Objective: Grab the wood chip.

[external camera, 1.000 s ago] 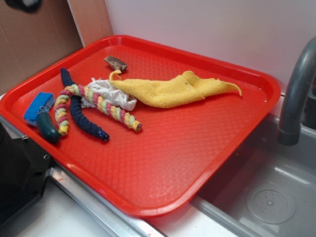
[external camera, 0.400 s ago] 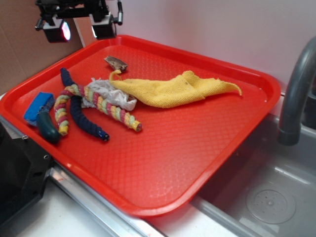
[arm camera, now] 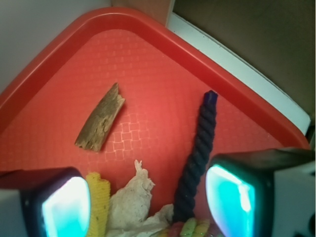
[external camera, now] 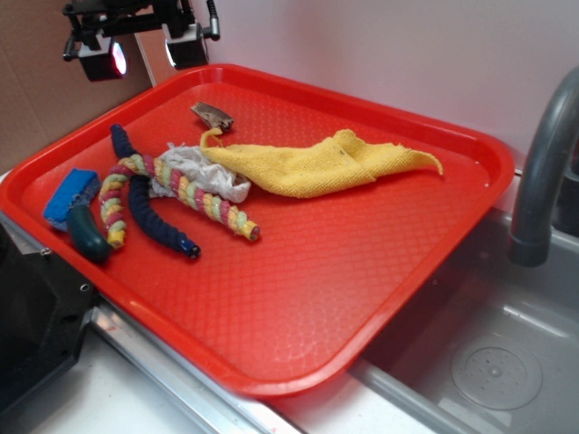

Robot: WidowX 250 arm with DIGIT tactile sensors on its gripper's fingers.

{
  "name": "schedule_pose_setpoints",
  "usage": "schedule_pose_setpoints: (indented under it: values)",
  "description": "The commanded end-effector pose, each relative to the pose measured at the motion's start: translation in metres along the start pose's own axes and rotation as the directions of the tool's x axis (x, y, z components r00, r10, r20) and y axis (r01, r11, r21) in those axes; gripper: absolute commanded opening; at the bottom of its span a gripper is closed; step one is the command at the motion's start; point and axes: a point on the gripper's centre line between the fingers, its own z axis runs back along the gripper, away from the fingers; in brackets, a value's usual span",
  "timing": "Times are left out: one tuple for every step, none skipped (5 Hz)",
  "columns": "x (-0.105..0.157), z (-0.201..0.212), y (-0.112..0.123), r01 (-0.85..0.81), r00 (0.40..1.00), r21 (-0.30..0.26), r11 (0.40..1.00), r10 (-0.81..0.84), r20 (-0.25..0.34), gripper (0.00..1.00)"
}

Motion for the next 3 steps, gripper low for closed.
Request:
schedule_pose_setpoints:
  values:
    - [0.018, 0.006, -0.012, 0.018, 0.999, -0.163, 0.986, -0.013, 0.031, 1.0]
    - [0.026, -0.01, -0.025, -0.081, 0.996, -0.148, 0.986, 0.086, 0.029, 1.0]
    - [0.038, -0.04, -0.029, -0.125, 0.992, -0.086, 0.988, 0.125, -0.004, 1.0]
